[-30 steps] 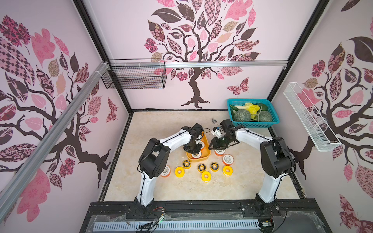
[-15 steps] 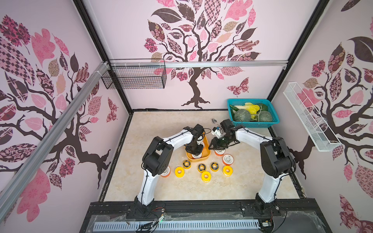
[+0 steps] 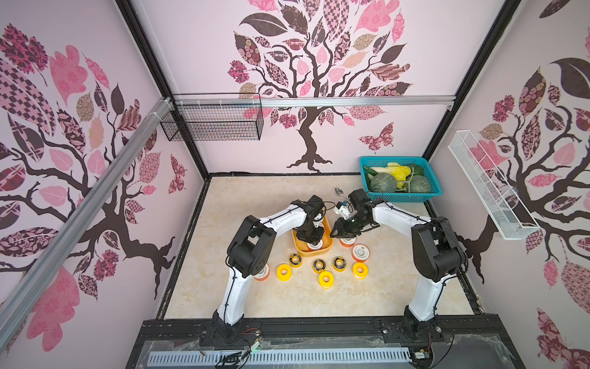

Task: Put the sealing tape into the storage box
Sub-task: Place the sealing tape in the storage box.

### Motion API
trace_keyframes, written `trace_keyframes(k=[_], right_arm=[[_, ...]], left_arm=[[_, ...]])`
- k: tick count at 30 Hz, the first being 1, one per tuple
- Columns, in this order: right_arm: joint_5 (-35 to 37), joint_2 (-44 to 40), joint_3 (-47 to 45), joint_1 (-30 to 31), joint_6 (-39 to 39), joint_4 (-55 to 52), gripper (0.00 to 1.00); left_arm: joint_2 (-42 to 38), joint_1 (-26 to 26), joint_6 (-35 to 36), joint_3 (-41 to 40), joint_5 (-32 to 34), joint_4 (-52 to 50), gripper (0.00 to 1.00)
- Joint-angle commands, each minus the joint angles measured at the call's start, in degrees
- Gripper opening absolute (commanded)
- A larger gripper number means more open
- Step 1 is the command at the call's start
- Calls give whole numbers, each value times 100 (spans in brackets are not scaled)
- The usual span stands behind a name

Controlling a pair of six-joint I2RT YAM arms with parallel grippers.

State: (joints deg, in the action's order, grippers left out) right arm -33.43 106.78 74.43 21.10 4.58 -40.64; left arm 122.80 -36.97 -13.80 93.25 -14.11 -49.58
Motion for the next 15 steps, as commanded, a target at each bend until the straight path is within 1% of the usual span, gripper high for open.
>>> trace_keyframes(k=[1,6,15], right_arm=[[-96,132,167,11,-100,-54,39],[-100,152,142,12,-98,-32,38],[-83,141,147,16,-106,-62,38]], left_arm=[[131,3,-112,101,-135,213,3],[94,6,-220,67,-351,370,4],[125,-21,-360,71,-522,546,5]])
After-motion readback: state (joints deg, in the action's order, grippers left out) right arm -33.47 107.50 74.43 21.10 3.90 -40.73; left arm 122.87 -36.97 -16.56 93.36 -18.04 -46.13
